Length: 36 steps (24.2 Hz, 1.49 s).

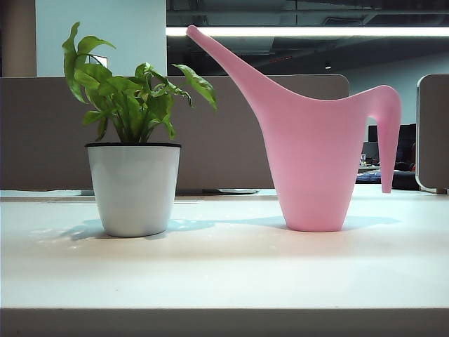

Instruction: Pick up the watering can from the table, water the potted plant, and put the can back.

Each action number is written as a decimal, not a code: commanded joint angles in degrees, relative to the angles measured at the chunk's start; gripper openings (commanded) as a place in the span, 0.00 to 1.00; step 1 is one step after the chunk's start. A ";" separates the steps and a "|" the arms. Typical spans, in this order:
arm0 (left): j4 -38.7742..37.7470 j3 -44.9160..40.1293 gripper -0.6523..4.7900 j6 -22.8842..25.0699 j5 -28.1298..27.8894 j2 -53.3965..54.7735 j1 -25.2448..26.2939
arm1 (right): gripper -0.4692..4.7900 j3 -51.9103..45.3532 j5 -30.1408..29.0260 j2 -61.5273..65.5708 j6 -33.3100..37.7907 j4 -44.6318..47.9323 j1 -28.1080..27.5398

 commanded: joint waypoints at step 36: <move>-25.57 45.48 0.11 1.20 18.80 35.74 -10.36 | 0.08 42.45 -0.04 33.38 4.13 -9.68 0.11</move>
